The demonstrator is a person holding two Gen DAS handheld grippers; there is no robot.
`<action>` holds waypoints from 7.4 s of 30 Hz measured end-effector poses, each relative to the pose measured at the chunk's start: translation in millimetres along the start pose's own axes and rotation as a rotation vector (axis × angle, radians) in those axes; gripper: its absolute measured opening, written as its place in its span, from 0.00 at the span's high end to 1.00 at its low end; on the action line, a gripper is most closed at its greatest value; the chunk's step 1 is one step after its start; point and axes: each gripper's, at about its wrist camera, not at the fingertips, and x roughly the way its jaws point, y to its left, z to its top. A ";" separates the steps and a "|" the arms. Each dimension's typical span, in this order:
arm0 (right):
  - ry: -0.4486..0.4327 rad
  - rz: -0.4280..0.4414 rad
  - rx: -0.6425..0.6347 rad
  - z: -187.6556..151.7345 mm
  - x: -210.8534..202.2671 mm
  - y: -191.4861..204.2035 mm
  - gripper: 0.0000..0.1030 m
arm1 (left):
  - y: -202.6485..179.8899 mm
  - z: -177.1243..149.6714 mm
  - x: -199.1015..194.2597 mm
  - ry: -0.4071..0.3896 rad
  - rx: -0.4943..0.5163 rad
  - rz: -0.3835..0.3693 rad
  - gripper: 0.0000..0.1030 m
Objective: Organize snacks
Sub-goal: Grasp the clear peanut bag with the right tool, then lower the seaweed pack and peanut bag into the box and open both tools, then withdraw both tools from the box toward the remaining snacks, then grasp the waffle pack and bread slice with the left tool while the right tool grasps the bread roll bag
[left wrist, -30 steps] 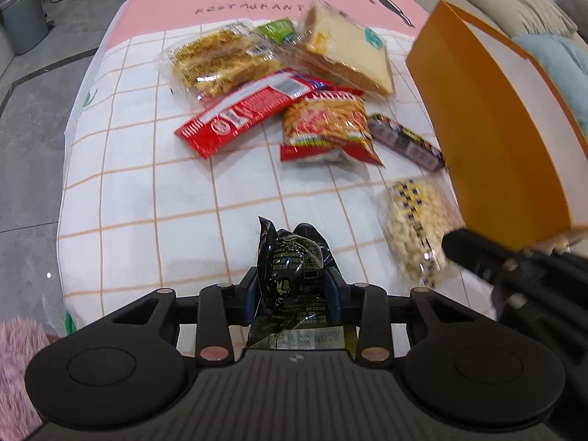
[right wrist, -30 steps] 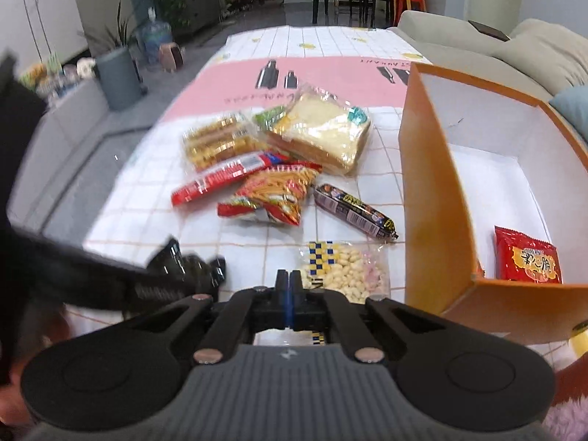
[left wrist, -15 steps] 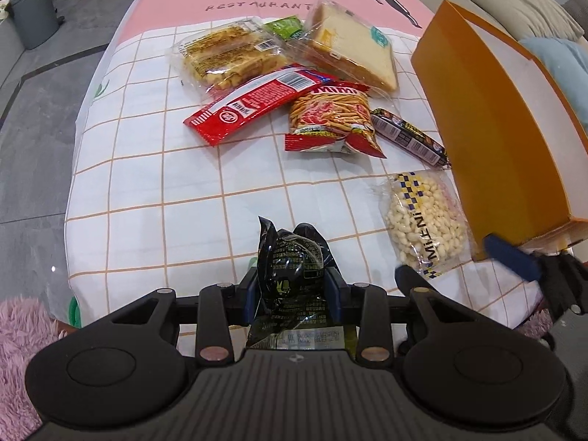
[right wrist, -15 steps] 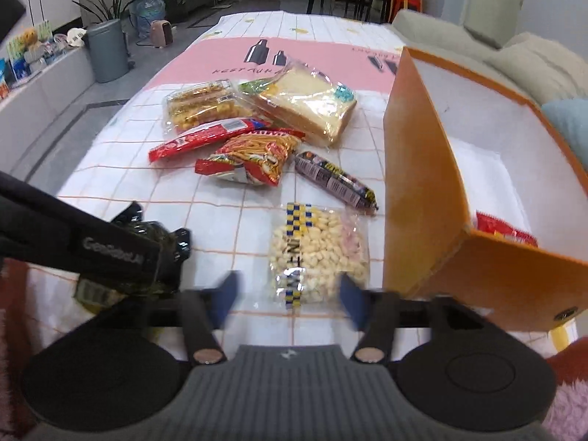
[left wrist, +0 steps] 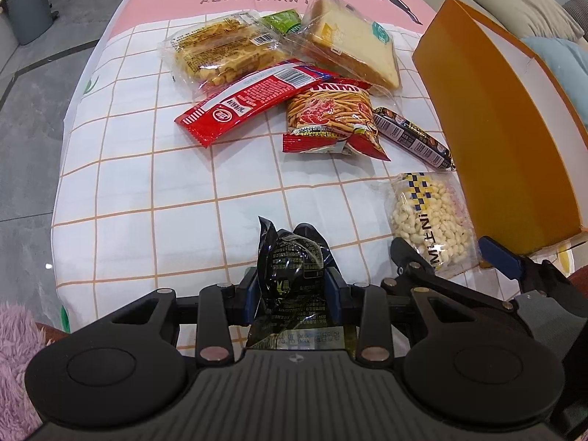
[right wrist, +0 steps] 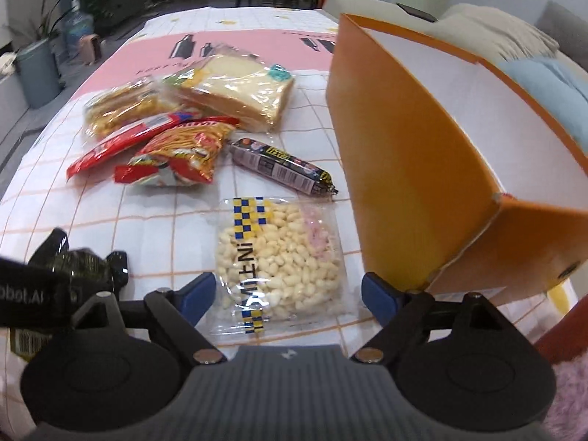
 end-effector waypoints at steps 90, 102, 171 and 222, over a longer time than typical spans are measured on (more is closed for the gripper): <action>0.143 0.073 -0.341 103.5 -6.5 -196.1 0.26 | -254.8 110.8 14.1 0.002 0.620 -0.035 0.60; 0.216 0.075 -0.350 100.4 21.4 -196.5 0.26 | -254.2 110.8 39.8 0.058 0.635 -0.031 0.60; -0.169 0.220 -0.170 73.2 -47.5 -1.4 0.31 | -2.3 45.1 -46.0 -0.321 0.340 0.204 0.53; -0.167 0.111 -0.388 135.2 105.6 77.7 0.36 | 74.8 150.7 56.3 -0.228 -0.141 0.005 0.08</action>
